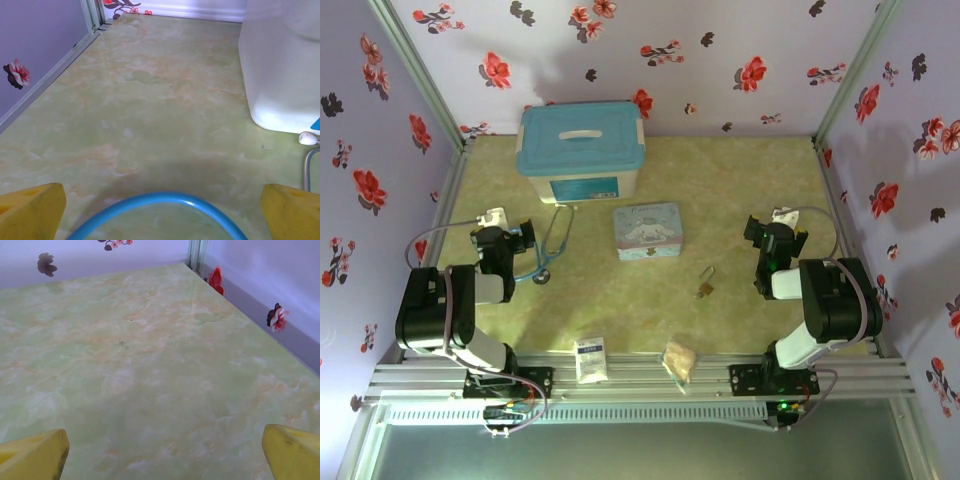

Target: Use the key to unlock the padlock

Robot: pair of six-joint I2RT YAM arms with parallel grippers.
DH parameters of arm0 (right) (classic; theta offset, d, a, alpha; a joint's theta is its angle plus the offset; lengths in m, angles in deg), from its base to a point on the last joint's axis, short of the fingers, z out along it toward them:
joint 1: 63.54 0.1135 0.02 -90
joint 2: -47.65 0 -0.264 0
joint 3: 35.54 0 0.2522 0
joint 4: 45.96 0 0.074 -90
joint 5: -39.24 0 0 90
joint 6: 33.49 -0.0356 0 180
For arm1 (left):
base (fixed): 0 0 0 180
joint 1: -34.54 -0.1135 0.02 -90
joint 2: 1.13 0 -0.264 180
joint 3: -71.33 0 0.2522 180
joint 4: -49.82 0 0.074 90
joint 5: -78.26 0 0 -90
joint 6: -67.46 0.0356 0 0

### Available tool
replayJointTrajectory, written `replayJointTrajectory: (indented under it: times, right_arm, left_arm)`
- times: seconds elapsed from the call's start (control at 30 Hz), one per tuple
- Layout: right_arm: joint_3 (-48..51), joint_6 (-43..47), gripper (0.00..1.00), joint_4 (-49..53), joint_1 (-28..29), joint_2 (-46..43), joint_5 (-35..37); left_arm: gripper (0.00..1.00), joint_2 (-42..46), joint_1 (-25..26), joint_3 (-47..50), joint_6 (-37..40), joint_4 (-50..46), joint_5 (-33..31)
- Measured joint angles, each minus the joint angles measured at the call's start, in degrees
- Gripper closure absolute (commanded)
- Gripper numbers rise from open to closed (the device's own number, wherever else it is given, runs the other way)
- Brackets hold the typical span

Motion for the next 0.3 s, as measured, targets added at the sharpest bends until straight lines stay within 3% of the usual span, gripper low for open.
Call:
replayJointTrajectory:
  times: [0.3]
  right_arm:
    - [-0.07,-0.02,0.01,0.63,-0.17,0.0,-0.7]
  left_arm:
    - [0.0,0.0,0.13,0.0,0.0,0.0,-0.11]
